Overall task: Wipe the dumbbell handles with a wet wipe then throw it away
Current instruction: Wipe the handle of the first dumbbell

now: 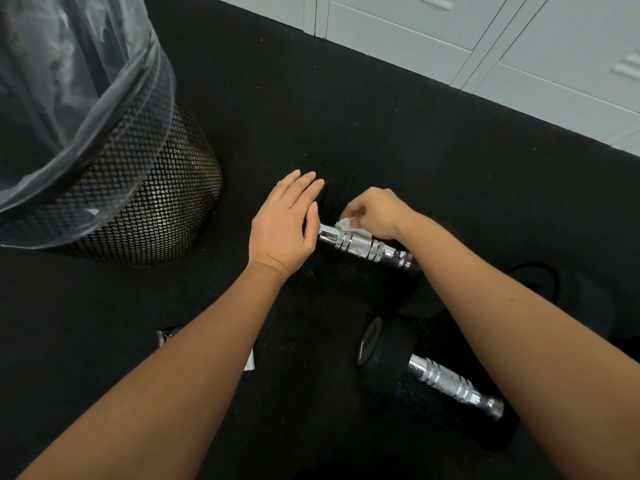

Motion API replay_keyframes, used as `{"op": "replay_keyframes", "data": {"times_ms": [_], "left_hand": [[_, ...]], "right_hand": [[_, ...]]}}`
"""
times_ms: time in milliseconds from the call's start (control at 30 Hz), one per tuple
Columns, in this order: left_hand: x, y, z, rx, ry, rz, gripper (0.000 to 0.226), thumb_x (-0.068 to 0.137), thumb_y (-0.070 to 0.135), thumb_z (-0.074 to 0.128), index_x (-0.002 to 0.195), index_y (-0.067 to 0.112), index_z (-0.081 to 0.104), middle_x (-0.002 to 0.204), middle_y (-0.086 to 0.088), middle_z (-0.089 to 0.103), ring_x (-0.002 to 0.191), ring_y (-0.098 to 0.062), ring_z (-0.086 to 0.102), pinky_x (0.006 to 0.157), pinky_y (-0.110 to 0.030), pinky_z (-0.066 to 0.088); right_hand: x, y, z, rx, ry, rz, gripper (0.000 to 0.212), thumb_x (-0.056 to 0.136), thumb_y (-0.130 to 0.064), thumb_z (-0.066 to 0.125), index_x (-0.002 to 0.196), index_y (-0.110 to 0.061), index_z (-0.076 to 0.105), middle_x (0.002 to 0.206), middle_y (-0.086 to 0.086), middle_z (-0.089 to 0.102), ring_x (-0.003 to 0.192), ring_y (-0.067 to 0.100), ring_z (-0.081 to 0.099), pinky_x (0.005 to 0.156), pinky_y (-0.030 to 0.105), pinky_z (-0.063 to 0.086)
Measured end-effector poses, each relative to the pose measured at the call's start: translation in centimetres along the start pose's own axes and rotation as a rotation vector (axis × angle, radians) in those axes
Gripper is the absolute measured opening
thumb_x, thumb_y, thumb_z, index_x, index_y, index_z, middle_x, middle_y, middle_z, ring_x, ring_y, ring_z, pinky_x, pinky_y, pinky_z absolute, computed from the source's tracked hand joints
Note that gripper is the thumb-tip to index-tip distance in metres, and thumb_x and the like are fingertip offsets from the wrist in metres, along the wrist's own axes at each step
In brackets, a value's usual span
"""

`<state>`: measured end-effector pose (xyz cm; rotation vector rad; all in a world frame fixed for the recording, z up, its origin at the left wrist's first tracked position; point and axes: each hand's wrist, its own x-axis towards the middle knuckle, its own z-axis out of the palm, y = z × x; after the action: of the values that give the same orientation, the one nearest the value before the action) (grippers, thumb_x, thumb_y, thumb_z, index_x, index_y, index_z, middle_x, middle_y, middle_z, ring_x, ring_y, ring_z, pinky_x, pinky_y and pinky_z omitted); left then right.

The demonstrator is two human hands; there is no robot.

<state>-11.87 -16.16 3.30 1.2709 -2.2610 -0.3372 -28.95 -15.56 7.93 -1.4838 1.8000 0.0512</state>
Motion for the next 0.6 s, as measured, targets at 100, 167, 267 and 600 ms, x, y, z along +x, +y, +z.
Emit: {"op": "replay_keyframes", "data": {"times_ms": [100,167,267,600], "left_hand": [[0.0,0.1,-0.1,-0.003,-0.001,-0.005,0.04,0.095,0.021,0.035,0.127,0.011,0.057,0.133,-0.004,0.057,0.131,-0.02,0.044,0.108,-0.039,0.039],[0.0,0.1,-0.1,-0.011,-0.001,-0.007,0.04,0.094,0.021,0.036,0.126,0.011,0.057,0.132,-0.004,0.057,0.131,-0.02,0.044,0.108,-0.039,0.039],[0.0,0.2,-0.1,-0.007,0.002,-0.003,0.04,0.095,0.021,0.035,0.127,0.011,0.057,0.132,-0.004,0.057,0.131,-0.02,0.044,0.108,-0.039,0.038],[0.0,0.3,-0.3,-0.004,-0.006,-0.013,0.041,0.095,0.021,0.035,0.127,0.011,0.057,0.132,-0.005,0.057,0.131,-0.02,0.045,0.108,-0.038,0.039]], "right_hand": [[-0.2,1.2,-0.5,-0.036,-0.016,0.006,0.021,0.088,-0.015,0.059,0.104,-0.018,0.071,0.107,0.003,0.068,0.111,0.018,0.054,0.087,0.022,0.041],[0.0,1.1,-0.4,-0.115,-0.035,0.026,0.019,0.088,-0.016,0.06,0.101,-0.019,0.073,0.104,0.003,0.069,0.111,0.019,0.054,0.09,0.024,0.044],[0.1,0.0,0.3,-0.155,0.065,-0.014,0.018,0.087,-0.015,0.061,0.099,-0.019,0.073,0.104,0.008,0.069,0.104,0.024,0.06,0.093,0.034,0.05],[-4.5,1.7,4.2,-0.252,0.34,0.014,0.027,0.086,-0.003,0.05,0.105,-0.011,0.067,0.099,0.011,0.064,0.092,0.03,0.06,0.08,0.037,0.05]]}}
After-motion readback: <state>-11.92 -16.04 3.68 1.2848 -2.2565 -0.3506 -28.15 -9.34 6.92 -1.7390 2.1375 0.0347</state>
